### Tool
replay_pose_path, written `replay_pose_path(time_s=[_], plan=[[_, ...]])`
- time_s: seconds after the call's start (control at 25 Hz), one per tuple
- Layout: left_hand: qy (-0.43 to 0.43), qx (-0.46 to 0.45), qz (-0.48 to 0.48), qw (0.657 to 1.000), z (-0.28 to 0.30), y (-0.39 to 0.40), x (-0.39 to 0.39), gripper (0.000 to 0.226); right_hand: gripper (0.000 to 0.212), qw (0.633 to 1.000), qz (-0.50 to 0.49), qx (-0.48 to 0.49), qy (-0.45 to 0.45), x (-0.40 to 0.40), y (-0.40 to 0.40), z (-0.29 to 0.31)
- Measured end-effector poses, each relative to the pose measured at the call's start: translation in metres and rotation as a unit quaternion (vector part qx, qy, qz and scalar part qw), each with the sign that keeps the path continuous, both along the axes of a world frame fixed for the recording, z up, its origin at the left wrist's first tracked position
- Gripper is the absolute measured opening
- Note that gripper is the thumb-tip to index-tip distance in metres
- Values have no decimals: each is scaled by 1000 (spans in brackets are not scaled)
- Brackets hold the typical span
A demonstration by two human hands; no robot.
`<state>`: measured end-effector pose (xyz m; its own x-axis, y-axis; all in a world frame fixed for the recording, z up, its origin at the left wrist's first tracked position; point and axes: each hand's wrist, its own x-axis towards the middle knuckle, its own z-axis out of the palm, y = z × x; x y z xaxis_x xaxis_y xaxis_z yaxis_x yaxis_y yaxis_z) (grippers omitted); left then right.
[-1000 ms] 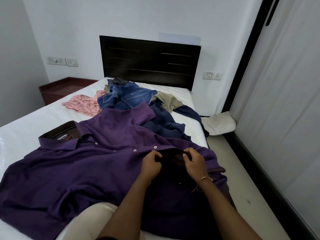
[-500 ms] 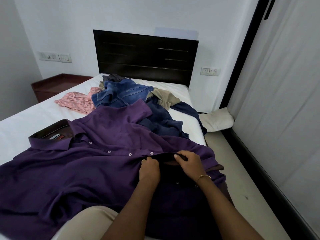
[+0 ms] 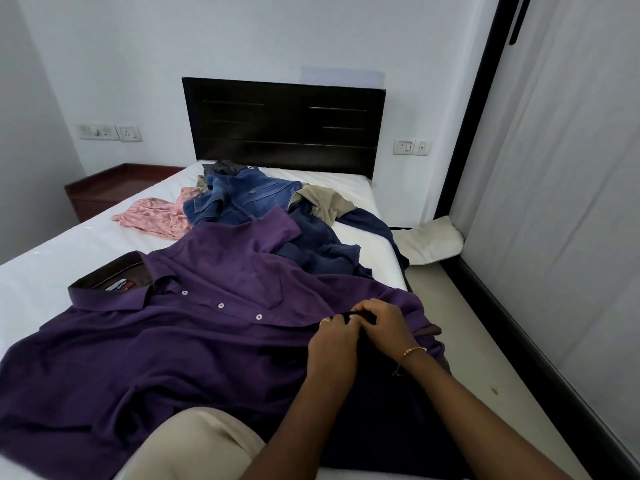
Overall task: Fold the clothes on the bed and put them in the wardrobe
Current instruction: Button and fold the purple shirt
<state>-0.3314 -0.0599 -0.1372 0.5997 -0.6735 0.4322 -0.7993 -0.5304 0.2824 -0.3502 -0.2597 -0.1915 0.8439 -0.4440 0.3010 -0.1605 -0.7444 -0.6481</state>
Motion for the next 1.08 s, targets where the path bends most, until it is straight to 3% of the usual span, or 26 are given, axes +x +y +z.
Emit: replay_pose_path(time_s=[0.28,0.44,0.56,0.72,0.8,0.96,1.08], plan=[[91,-114,18,989,-8,3,-19,21,9,991,1,128,-39,-35,15,-29],[257,-245,72,932,11,15,-30,30,13,963,3,267,-45,-48,45,-50],[410,-315,148,843,24,20,-42,37,16,937,-27,343,-50,-34,50,-46],[581,-478,204,626,24,23,-54,45,17,922,16,386,-33,-26,42,-26],[615,-505,210,568,21,24,-60,44,17,922,32,386,-28,-33,42,-21],[629,-502,212,554,14,21,-71,44,17,924,34,380,-39,-39,44,-20],[593,-468,229,613,15,21,-69,38,12,948,38,314,-41,-37,42,-16]])
